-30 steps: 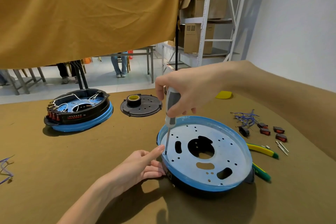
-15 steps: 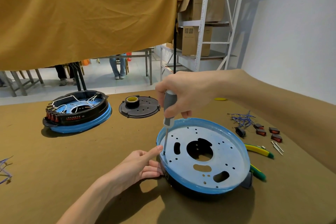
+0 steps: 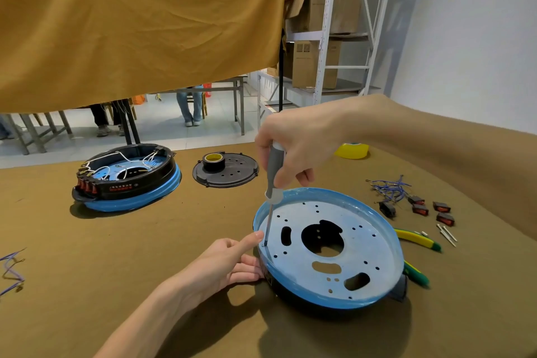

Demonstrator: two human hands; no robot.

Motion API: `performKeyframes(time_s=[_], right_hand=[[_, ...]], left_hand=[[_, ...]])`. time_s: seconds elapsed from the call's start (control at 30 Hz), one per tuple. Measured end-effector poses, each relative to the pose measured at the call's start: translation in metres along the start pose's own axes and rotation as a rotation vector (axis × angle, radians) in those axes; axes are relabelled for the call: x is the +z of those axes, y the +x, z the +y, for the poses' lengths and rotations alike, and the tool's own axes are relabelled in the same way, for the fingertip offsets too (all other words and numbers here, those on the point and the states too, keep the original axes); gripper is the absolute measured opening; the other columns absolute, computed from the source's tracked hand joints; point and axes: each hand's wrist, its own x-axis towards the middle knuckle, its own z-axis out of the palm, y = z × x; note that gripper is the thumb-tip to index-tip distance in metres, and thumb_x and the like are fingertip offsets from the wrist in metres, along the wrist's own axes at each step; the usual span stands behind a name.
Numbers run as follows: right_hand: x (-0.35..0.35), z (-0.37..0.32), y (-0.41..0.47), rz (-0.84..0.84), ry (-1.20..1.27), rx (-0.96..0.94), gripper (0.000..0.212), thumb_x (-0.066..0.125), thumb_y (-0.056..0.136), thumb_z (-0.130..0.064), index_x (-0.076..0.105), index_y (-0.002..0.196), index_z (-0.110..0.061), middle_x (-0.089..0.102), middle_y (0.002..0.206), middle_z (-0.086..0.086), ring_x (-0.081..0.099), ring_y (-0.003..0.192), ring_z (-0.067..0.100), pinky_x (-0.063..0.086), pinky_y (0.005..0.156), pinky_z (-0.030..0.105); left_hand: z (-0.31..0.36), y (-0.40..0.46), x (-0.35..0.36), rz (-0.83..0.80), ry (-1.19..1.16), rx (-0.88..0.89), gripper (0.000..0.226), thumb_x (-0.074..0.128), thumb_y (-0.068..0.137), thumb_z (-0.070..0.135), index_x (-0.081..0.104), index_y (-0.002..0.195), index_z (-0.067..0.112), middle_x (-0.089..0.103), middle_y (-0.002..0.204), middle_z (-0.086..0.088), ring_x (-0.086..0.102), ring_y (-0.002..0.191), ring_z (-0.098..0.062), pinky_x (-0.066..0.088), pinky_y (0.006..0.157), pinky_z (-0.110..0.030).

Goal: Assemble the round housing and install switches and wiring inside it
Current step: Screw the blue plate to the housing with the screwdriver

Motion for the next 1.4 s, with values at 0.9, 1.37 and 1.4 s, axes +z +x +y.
performKeyframes(time_s=[0.9, 1.37, 1.4], right_hand=[[0.001, -0.002, 0.003, -0.031, 0.041, 0.029, 0.018, 0.077, 0.091, -0.02, 0.066, 0.097, -0.007, 0.077, 0.076, 0.009, 0.076, 0.064, 0.024, 0.059, 0.055, 0.024], [0.002, -0.009, 0.003, -0.035, 0.044, 0.061, 0.019, 0.076, 0.091, -0.021, 0.066, 0.095, -0.005, 0.077, 0.073, 0.009, 0.075, 0.059, 0.023, 0.053, 0.049, 0.019], [0.002, -0.009, 0.003, -0.035, 0.044, 0.063, 0.019, 0.076, 0.091, -0.021, 0.066, 0.095, -0.005, 0.077, 0.073, 0.009, 0.075, 0.06, 0.023, 0.053, 0.049, 0.019]], left_hand=[[0.004, -0.001, 0.003, 0.034, 0.086, -0.037, 0.133, 0.081, 0.042, 0.068, 0.03, 0.149, 0.005, 0.08, 0.087, -0.014, 0.079, 0.086, -0.026, 0.064, 0.07, -0.031], [0.008, -0.006, 0.005, 0.026, 0.065, -0.039, 0.139, 0.083, 0.042, 0.067, 0.026, 0.152, 0.006, 0.08, 0.089, -0.015, 0.079, 0.087, -0.026, 0.064, 0.071, -0.032], [0.008, -0.006, 0.005, 0.029, 0.06, -0.042, 0.137, 0.083, 0.043, 0.066, 0.026, 0.153, 0.006, 0.08, 0.089, -0.015, 0.079, 0.086, -0.026, 0.064, 0.071, -0.032]])
